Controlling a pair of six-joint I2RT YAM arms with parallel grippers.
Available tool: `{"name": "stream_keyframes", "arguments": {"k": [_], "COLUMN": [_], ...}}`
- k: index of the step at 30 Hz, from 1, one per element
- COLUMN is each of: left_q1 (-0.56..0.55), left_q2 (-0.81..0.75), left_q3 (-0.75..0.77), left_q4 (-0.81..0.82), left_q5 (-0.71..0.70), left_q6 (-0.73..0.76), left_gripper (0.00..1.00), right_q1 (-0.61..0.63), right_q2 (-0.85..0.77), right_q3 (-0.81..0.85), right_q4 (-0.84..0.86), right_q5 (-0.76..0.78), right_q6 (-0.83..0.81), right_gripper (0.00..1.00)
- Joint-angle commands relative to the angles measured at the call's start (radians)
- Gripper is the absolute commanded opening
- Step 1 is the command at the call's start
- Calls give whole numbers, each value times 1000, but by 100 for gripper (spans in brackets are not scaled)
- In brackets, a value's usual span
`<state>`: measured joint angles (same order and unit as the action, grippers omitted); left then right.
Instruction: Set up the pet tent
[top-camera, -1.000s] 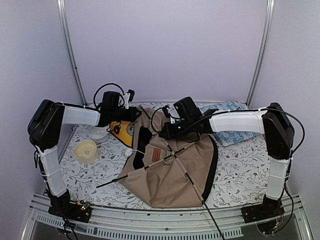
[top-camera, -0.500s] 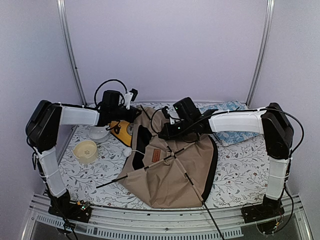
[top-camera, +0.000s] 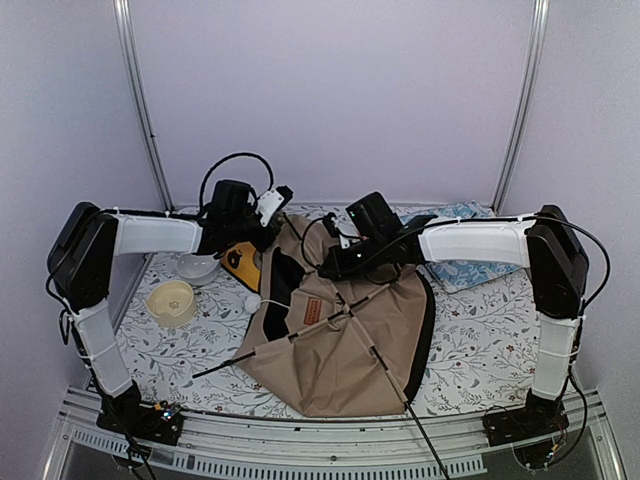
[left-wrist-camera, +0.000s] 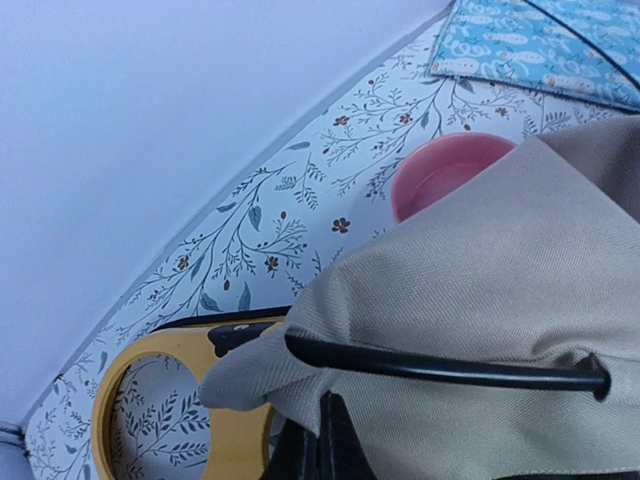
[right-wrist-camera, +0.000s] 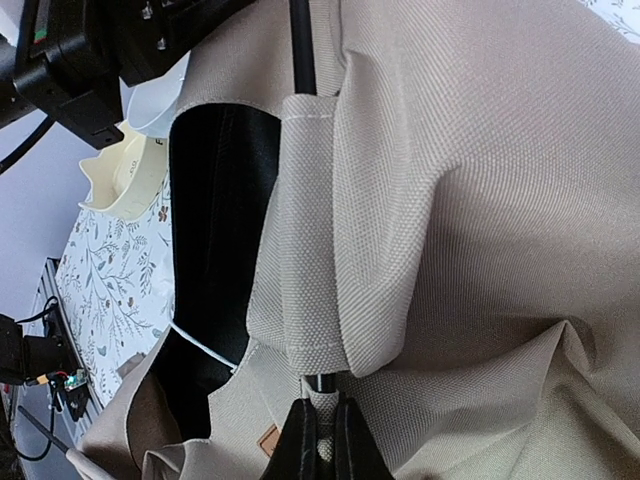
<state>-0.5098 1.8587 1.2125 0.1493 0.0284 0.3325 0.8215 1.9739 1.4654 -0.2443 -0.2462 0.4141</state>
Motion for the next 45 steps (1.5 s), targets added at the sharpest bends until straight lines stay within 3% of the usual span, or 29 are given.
{"name": "stream_keyframes", "arguments": {"k": [1,10,19,22,23,25,26,29,33,37,42,45], "left_q1": [-29,-103,-154,-151,-147,-139,-133,-95,-65,-25,21,27], "left_q2": [-41,-62,-137,-149,-147,-148,-154,-185,-228,-231,-133,-77], "left_q3": [4,-28,-40,-50,-51,-47,-40,-1,28,136,323,385], "left_q4": [7,15,-7,18,35,61,65,40,3,-143,-370,-419], "left_q5": [-70,-147,-112,-165,-204,-281,-293,-269,-279,-215,-32,58], "left_q6": [158,275,285,275,266,242,221,99,-69,-355,-684,-831], "left_gripper": [0,0,0,0,6,41,53,63,64,59,42,45], "right_q1": [-5,-7,-28,-43,-44,-45,-45,-45,-44,-45,-44,-43], "right_q2": [-52,-17,33,28,21,8,6,9,23,32,35,35], "right_q3": [18,91,195,199,195,181,176,172,180,186,182,181], "right_q4": [-56,-93,-96,-73,-58,-31,-19,6,16,16,14,14], "right_q5": [4,-15,23,37,46,46,44,38,36,28,24,24], "right_q6": [-35,-130,-210,-207,-206,-206,-204,-196,-190,-189,-189,-186], "right_gripper": [0,0,0,0,0,0,0,0,0,0,0,0]}}
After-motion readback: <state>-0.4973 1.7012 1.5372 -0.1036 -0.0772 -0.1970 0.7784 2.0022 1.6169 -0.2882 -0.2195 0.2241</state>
